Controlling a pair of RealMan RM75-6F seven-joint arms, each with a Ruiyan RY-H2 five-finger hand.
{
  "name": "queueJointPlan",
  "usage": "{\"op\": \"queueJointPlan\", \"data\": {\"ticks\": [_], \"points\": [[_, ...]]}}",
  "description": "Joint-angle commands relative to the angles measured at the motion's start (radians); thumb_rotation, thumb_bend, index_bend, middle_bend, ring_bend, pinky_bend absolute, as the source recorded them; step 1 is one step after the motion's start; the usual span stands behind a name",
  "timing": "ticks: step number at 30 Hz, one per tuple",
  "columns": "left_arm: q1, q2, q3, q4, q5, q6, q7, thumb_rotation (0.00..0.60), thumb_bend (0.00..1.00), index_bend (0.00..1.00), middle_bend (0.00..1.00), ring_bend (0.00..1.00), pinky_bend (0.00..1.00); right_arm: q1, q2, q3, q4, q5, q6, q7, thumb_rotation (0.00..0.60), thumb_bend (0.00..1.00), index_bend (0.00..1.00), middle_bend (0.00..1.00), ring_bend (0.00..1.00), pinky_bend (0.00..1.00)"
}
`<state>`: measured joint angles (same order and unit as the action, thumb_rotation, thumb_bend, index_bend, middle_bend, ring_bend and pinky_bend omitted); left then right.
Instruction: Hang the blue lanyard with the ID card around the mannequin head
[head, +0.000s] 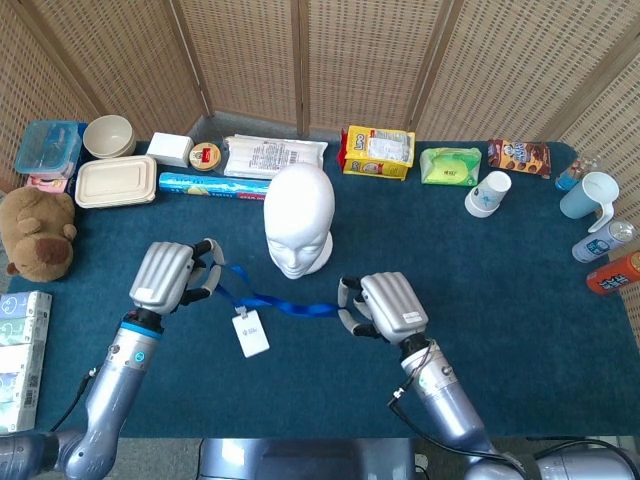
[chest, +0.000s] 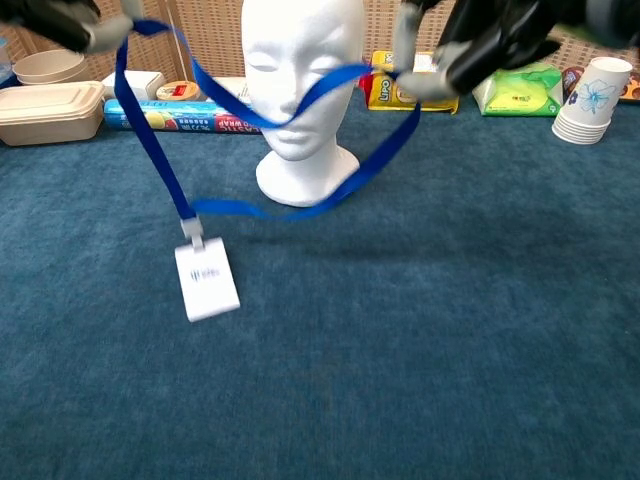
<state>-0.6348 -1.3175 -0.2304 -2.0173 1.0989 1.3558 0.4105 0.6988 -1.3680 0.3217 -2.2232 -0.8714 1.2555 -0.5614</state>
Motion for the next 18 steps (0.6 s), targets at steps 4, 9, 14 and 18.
{"op": "queueJointPlan", "data": {"ticks": [4, 9, 14, 18], "points": [[-0.01, 0.043, -0.056, -0.049, -0.007, -0.004, -0.003, 0.6, 0.48, 0.56, 1.0, 1.0, 1.0, 0.009, 0.109, 0.07, -0.063, 0.025, -0.043, 0.075, 0.6, 0.46, 0.63, 1.0, 1.0, 1.0], [-0.035, 0.056, -0.106, -0.074, -0.037, -0.004, 0.018, 0.6, 0.48, 0.56, 1.0, 1.0, 1.0, 0.037, 0.163, 0.121, -0.062, 0.076, -0.08, 0.125, 0.6, 0.46, 0.63, 1.0, 1.0, 1.0], [-0.07, 0.051, -0.168, -0.084, -0.106, -0.017, 0.01, 0.6, 0.48, 0.56, 1.0, 1.0, 1.0, 0.077, 0.211, 0.177, -0.028, 0.149, -0.123, 0.179, 0.6, 0.46, 0.63, 1.0, 1.0, 1.0], [-0.095, 0.036, -0.199, -0.066, -0.152, -0.023, 0.005, 0.6, 0.48, 0.56, 1.0, 1.0, 1.0, 0.109, 0.232, 0.2, 0.012, 0.199, -0.148, 0.205, 0.6, 0.46, 0.63, 1.0, 1.0, 1.0]]}}
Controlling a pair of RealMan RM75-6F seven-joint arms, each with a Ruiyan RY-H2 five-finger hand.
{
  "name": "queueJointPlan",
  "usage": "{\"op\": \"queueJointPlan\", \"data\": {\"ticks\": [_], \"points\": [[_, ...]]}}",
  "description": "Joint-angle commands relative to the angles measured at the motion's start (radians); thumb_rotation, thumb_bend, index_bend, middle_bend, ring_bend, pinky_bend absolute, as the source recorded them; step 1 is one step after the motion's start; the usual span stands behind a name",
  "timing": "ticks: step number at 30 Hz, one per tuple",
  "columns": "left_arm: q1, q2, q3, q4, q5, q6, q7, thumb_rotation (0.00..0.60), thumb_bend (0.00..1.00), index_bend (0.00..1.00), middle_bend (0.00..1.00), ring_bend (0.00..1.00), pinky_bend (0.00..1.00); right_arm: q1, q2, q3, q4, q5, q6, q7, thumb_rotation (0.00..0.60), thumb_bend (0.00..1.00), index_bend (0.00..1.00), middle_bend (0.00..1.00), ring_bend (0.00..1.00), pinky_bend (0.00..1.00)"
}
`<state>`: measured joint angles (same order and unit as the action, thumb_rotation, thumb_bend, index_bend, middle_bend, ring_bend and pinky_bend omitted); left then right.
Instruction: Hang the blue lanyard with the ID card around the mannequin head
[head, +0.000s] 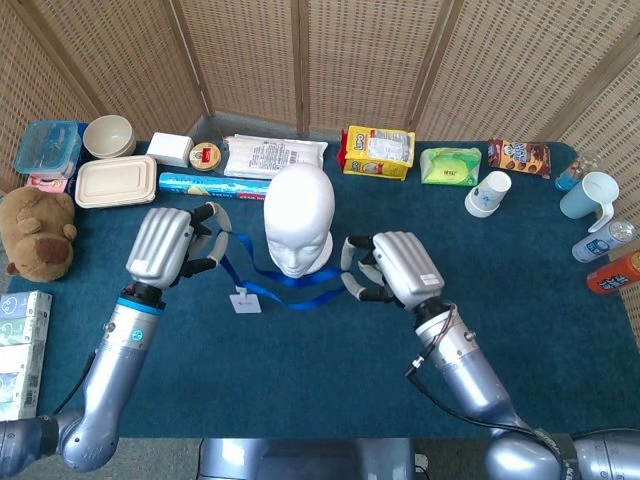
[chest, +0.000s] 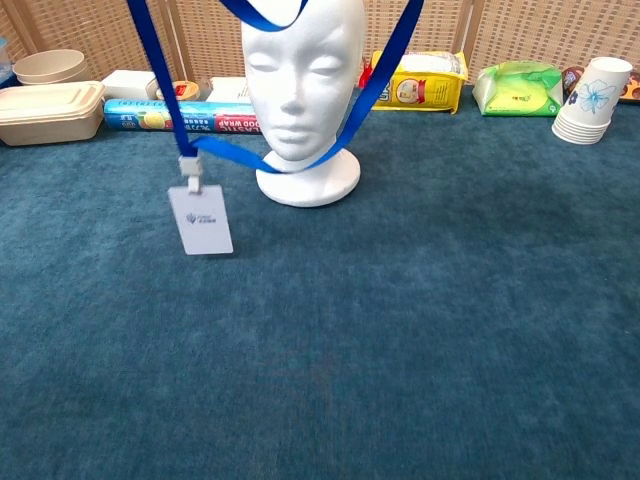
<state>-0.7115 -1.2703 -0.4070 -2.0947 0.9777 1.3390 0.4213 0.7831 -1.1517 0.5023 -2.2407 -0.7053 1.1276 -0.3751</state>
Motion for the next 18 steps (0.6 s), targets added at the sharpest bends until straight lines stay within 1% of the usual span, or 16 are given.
{"op": "queueJointPlan", "data": {"ticks": [1, 6, 16, 18], "points": [[-0.026, -0.017, -0.033, 0.017, -0.05, -0.013, -0.016, 0.6, 0.48, 0.56, 1.0, 1.0, 1.0, 0.034, 0.02, 0.029, 0.046, 0.05, -0.026, 0.027, 0.6, 0.46, 0.63, 1.0, 1.0, 1.0], [-0.056, -0.042, -0.062, 0.047, -0.1, -0.019, -0.031, 0.6, 0.48, 0.56, 1.0, 1.0, 1.0, 0.081, 0.041, 0.054, 0.114, 0.121, -0.065, 0.062, 0.6, 0.46, 0.63, 1.0, 1.0, 1.0], [-0.103, -0.077, -0.095, 0.105, -0.196, -0.033, -0.039, 0.6, 0.48, 0.56, 1.0, 1.0, 1.0, 0.172, 0.057, 0.068, 0.223, 0.224, -0.126, 0.086, 0.6, 0.46, 0.64, 1.0, 1.0, 1.0], [-0.114, -0.085, -0.108, 0.122, -0.227, -0.042, -0.049, 0.6, 0.48, 0.56, 1.0, 1.0, 1.0, 0.194, 0.06, 0.075, 0.258, 0.253, -0.136, 0.09, 0.6, 0.46, 0.64, 1.0, 1.0, 1.0]]}}
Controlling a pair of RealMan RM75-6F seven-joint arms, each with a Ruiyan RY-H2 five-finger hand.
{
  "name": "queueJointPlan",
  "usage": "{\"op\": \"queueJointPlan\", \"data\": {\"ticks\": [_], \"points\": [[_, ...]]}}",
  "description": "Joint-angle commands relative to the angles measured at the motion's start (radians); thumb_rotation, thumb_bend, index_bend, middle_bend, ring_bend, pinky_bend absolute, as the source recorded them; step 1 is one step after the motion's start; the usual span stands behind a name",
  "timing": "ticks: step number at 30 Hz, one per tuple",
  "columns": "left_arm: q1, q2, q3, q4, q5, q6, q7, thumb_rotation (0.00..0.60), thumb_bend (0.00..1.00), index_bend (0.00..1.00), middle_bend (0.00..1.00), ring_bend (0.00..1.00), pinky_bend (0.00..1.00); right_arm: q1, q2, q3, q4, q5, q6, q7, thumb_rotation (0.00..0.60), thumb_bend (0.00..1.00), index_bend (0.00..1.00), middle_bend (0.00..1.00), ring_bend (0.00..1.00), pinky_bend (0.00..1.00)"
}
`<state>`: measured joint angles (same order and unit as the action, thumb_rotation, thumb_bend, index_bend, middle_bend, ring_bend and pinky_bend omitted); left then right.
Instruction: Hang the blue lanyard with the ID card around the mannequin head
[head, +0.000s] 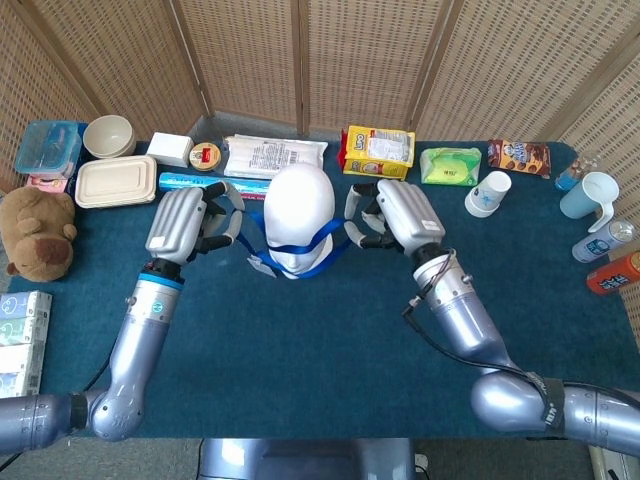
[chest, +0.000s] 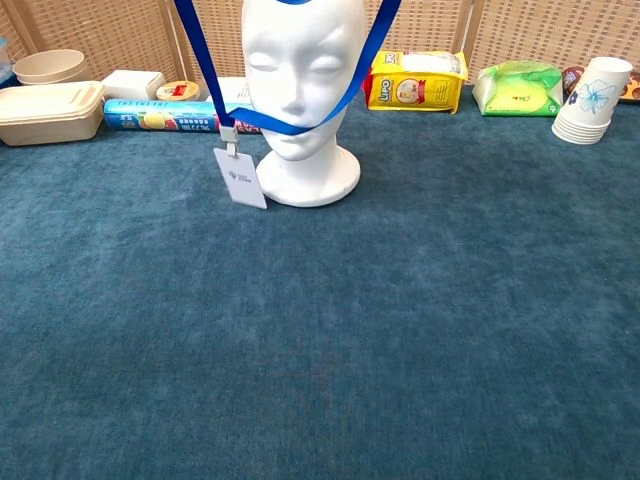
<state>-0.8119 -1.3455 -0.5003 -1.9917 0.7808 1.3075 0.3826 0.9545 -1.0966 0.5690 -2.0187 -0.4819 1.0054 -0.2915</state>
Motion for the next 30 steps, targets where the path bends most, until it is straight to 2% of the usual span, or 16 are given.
{"op": "queueJointPlan", "data": {"ticks": [1, 17, 30], "points": [[-0.017, -0.012, -0.019, 0.025, -0.041, -0.014, -0.015, 0.6, 0.48, 0.56, 1.0, 1.0, 1.0, 0.031, 0.007, 0.011, 0.047, 0.042, -0.02, 0.011, 0.6, 0.46, 0.64, 1.0, 1.0, 1.0], [-0.058, -0.064, -0.048, 0.124, -0.17, -0.021, -0.055, 0.6, 0.48, 0.56, 1.0, 1.0, 1.0, 0.112, 0.024, -0.015, 0.188, 0.152, -0.075, 0.033, 0.6, 0.46, 0.64, 1.0, 1.0, 1.0], [-0.062, -0.106, -0.048, 0.178, -0.206, -0.012, -0.089, 0.6, 0.48, 0.56, 1.0, 1.0, 1.0, 0.171, 0.002, -0.044, 0.289, 0.213, -0.104, 0.029, 0.6, 0.46, 0.64, 1.0, 1.0, 1.0]]}}
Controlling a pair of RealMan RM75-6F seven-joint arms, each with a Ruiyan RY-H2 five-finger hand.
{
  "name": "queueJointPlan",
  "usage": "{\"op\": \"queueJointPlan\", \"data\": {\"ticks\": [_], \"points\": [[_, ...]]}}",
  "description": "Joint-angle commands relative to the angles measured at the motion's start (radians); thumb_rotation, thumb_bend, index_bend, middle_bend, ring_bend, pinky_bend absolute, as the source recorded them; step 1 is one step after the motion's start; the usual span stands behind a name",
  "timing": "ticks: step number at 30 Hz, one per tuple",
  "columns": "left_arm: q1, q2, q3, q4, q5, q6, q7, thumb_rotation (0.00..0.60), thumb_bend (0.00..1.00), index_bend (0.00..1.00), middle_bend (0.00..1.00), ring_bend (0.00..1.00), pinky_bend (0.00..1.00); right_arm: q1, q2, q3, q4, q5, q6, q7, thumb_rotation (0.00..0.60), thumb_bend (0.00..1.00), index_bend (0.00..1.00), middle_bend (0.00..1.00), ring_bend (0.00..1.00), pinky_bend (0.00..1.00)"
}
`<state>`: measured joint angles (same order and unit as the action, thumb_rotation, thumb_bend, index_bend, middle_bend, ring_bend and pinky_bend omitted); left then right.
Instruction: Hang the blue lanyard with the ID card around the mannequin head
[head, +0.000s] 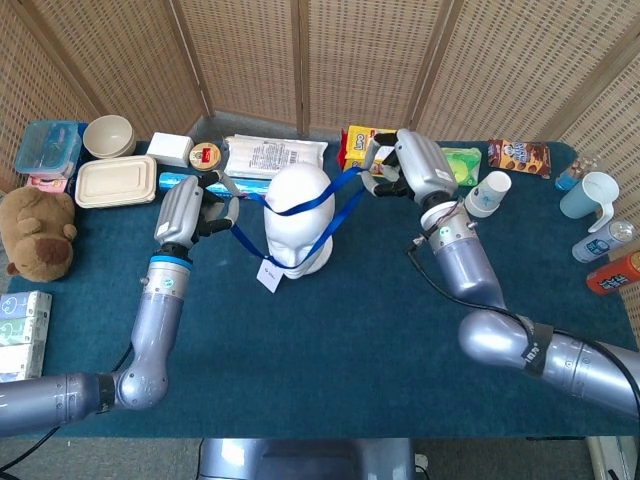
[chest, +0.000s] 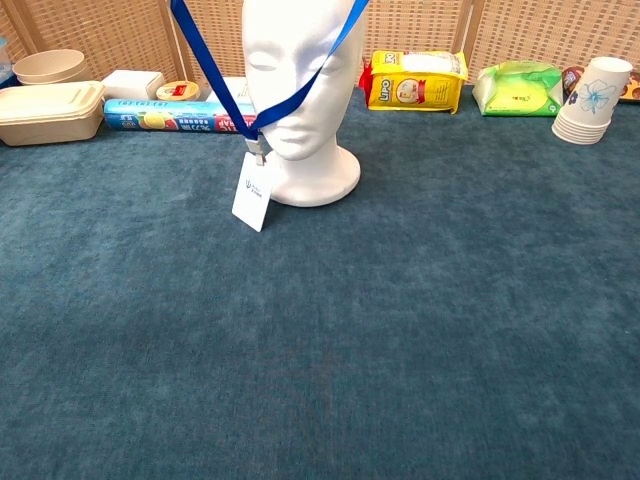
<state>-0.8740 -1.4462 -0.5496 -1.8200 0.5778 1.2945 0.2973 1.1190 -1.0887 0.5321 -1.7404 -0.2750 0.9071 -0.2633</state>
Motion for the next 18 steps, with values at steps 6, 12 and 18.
{"op": "queueJointPlan", "data": {"ticks": [6, 12, 18], "points": [[0.002, -0.015, 0.001, 0.029, -0.01, 0.0, -0.016, 0.6, 0.48, 0.56, 1.0, 1.0, 1.0, 0.022, -0.021, -0.016, 0.045, 0.006, -0.013, 0.01, 0.6, 0.46, 0.64, 1.0, 1.0, 1.0], [0.002, -0.023, -0.011, 0.057, -0.031, -0.008, -0.029, 0.6, 0.48, 0.56, 1.0, 1.0, 1.0, 0.045, -0.024, -0.021, 0.082, 0.024, -0.022, 0.0, 0.6, 0.46, 0.64, 1.0, 1.0, 1.0], [0.004, -0.034, -0.016, 0.073, -0.042, -0.016, -0.045, 0.6, 0.48, 0.56, 1.0, 1.0, 1.0, 0.066, -0.033, -0.023, 0.114, 0.05, -0.023, -0.008, 0.6, 0.46, 0.64, 1.0, 1.0, 1.0]]}}
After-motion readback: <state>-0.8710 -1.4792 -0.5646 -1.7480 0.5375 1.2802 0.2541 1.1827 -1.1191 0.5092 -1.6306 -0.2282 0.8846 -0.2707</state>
